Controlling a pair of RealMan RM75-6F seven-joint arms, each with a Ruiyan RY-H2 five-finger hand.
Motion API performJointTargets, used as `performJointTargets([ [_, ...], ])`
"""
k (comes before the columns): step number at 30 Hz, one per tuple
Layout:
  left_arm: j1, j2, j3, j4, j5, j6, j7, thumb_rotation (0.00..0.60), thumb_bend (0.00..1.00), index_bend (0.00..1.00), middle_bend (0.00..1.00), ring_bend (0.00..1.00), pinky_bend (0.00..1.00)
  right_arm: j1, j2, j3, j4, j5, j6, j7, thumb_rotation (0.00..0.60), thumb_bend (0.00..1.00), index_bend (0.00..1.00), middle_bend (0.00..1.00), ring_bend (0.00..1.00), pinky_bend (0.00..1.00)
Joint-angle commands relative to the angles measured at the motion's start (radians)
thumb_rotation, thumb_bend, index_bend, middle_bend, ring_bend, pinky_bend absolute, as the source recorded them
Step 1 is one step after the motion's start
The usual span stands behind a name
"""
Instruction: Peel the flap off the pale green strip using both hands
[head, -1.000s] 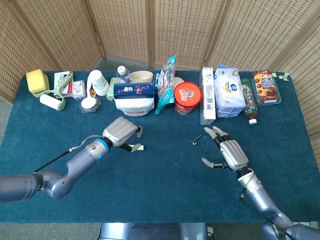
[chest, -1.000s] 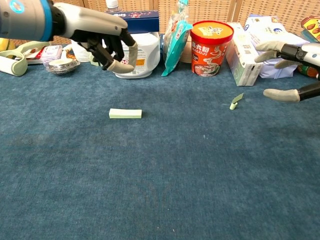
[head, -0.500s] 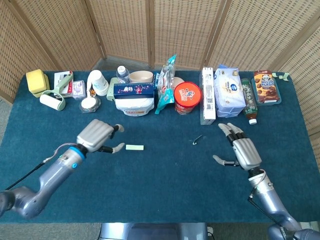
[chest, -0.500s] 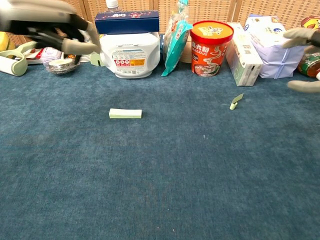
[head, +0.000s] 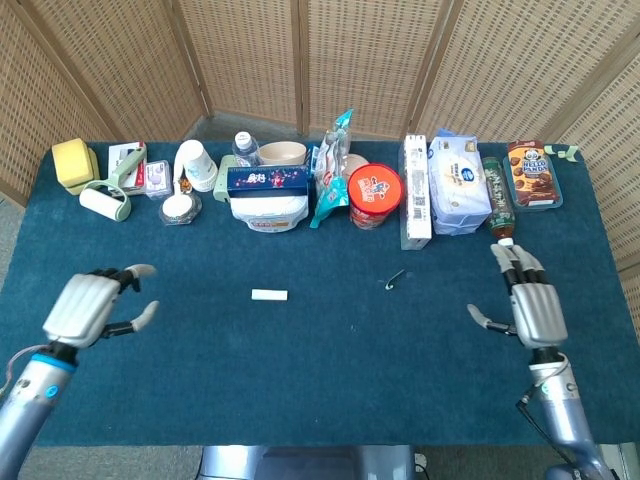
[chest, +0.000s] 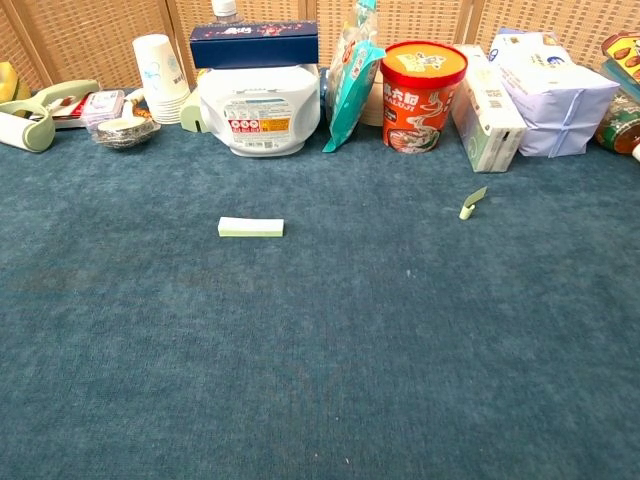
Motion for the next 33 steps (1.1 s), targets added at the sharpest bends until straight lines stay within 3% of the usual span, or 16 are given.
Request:
performJointTargets([
  [1,0.106,-0.029,0.024,0.049,0.042,0.085,-0.023,0.136,0.31,0.22,0.36,0.34,0.39,-0.031,0.010,0.007,-0.019,0.021,0.031,-0.036,0.382,0.28,0.00,0.15,0.00,0.11],
  [12,0.246,-0.056,0.007,0.104,0.082,0.167,-0.037,0.127,0.31,0.21,0.35,0.32,0.36,-0.085,0.035,0.027,-0.050,0.049,0.078,-0.072,0.384,0.28,0.00,0.15,0.00,0.11],
  [33,0.294,-0.075,-0.086,0.136,0.111,0.085,-0.050,0.125,0.31,0.21,0.33,0.31,0.36,-0.103,0.033,0.052,-0.052,0.040,0.069,-0.067,0.384,0.28,0.00,0.15,0.00,0.10],
])
